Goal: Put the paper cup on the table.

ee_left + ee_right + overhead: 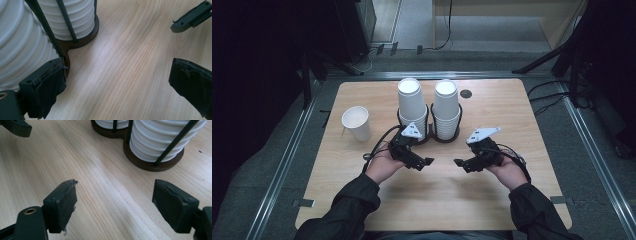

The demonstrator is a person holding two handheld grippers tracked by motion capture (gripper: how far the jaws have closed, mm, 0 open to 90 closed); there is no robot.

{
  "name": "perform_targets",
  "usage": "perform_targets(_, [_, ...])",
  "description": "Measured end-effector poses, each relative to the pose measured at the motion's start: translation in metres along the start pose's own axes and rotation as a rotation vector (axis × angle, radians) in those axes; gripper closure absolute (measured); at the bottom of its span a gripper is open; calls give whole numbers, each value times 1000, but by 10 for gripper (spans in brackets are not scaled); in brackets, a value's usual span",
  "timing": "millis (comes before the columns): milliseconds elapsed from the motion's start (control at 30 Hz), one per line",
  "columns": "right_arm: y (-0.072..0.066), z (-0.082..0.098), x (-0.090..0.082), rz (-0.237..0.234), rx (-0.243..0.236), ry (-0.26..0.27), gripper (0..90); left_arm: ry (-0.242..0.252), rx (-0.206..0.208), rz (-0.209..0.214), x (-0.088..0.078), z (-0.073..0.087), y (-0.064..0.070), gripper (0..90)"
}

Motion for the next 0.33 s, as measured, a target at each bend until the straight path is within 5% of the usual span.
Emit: perform_targets(333, [1, -1, -2, -1, 1, 9, 203, 9, -6, 0, -3, 1, -2, 13])
Point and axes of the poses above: each handheld gripper's, and its own axes: x roughly forward along the jaws, z roughly out of its underside, y roughly to its right, the point moved 9 cm from there along x, roughly forward along the jaws, and after that the axes turned 13 degrees about x, right-handed, at the moved point
